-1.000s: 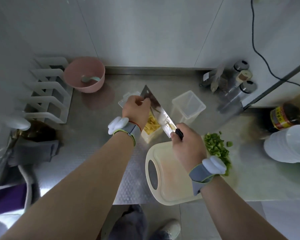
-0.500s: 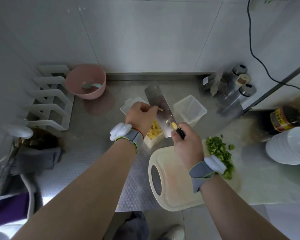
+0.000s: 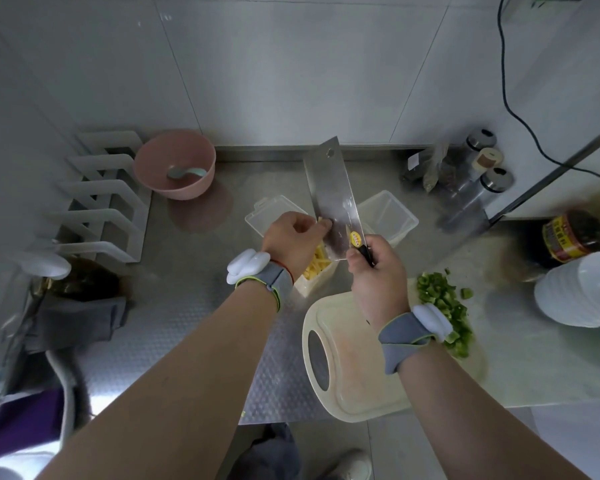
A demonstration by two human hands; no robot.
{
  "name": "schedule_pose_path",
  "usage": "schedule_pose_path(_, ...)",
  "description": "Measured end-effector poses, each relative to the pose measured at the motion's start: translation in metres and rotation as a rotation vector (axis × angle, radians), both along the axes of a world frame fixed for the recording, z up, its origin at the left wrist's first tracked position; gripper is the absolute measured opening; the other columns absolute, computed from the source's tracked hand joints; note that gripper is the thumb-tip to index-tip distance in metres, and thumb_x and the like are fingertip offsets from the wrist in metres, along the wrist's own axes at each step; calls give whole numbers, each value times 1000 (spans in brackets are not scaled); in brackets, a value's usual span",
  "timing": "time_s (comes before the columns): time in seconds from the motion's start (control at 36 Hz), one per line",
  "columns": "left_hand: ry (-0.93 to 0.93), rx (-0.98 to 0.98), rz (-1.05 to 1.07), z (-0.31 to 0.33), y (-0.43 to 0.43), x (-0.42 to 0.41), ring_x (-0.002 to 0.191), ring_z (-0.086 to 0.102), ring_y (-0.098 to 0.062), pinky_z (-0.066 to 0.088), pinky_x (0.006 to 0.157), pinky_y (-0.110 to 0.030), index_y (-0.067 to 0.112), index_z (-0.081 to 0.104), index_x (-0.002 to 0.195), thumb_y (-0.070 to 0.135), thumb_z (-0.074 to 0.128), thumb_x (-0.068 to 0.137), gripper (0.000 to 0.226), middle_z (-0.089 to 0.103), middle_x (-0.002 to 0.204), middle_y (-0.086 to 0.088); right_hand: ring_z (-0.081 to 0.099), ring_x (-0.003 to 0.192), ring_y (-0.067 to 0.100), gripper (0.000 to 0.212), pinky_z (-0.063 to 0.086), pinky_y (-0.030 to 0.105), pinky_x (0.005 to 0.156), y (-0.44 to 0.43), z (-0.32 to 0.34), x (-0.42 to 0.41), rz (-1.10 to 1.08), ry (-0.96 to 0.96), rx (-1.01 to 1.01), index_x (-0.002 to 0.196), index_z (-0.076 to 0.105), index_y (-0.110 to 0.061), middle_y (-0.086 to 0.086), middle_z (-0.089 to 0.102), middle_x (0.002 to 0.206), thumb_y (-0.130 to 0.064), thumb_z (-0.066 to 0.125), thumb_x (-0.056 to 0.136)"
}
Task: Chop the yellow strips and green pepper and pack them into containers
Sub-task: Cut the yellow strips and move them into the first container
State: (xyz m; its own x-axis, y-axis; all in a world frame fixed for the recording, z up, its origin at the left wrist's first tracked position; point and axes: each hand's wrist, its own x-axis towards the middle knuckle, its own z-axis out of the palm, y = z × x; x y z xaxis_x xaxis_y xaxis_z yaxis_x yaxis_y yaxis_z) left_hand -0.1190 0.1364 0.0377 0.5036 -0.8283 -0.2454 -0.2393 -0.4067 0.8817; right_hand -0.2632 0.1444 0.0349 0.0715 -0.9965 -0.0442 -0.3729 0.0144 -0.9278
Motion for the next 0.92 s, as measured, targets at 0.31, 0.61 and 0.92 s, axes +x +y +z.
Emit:
schedule_pose_path(0.31, -305, 149, -149, -6, 5, 14, 73, 61, -14, 53, 66, -26, 31, 62, 76, 30, 60, 76, 2, 64, 81, 11, 48, 57, 5, 7, 40, 26, 58, 0, 1, -5, -102, 58, -65, 80, 50, -28, -15, 54, 60, -28, 53, 86)
schedule_pose_path(0.61, -380, 176, -95, -21, 19, 12, 82, 59, -28, 45, 67, -31, 18, 60, 82, 36, 44, 92, 26, 60, 95, -7, 50, 65, 19, 6, 26, 24, 55, 4, -10, -3, -71, 202, -139, 91, 56, -14, -3, 55, 69, -20, 54, 91)
schedule_pose_path(0.92, -46, 372, 335, -44, 10, 27, 76, 60, -30, 47, 76, -37, 19, 62, 92, 64, 50, 63, 54, 66, 86, 0, 48, 67, 27, 22, 44, 50, 67, 23, -26, -38, -189, -9, 154, 68, 46, -24, 9, 52, 68, -26, 54, 88)
